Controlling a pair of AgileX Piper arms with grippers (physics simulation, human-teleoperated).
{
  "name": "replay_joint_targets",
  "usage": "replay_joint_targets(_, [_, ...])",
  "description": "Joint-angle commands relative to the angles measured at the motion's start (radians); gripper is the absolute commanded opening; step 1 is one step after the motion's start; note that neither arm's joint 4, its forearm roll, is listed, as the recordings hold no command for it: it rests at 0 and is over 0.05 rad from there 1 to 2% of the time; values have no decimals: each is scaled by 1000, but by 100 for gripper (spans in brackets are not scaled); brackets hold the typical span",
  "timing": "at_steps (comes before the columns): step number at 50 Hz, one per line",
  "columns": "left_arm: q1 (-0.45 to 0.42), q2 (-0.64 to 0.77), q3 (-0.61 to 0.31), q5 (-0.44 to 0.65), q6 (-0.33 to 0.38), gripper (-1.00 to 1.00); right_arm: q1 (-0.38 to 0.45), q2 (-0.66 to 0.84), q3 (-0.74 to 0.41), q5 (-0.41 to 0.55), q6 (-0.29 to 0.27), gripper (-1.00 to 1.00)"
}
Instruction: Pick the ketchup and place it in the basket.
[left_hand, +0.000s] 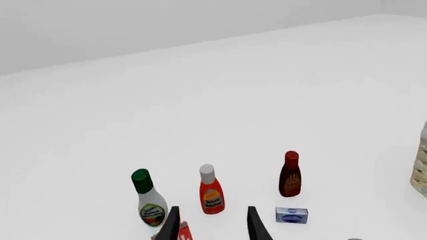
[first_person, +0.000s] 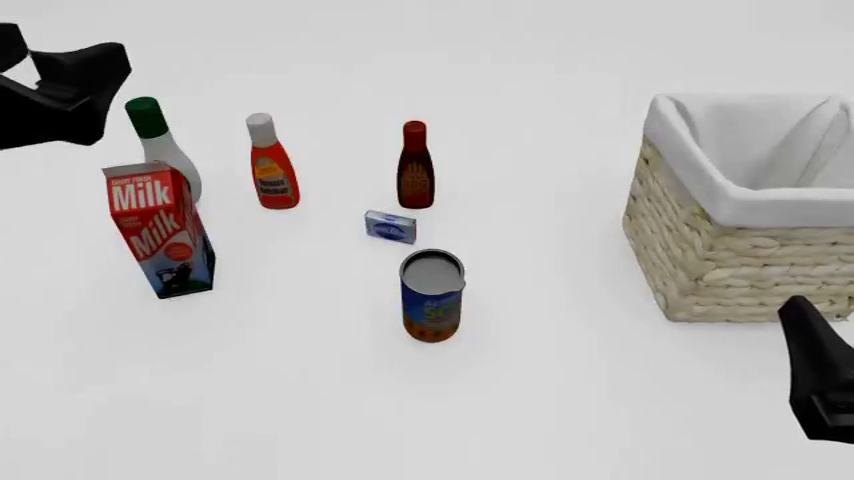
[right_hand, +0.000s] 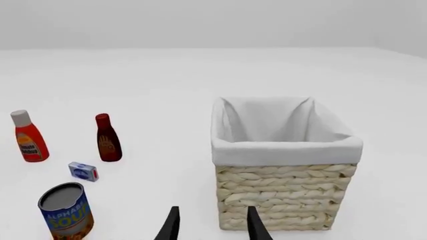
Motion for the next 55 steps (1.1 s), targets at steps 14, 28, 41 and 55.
replay_joint_targets(14, [-80,324,-272,40,-20,100,5,38,0,-27,4,100])
replay_joint_targets(28, [-65,465,-375,50,-29,100,6,47,0,-35,10,100])
replay_joint_targets(41, [-41,574,-418,40,-36,100,5,61,0,-46,16,100])
replay_joint_targets(55, [-12,710,-488,15,-42,100,4,65,0,-48,20,100])
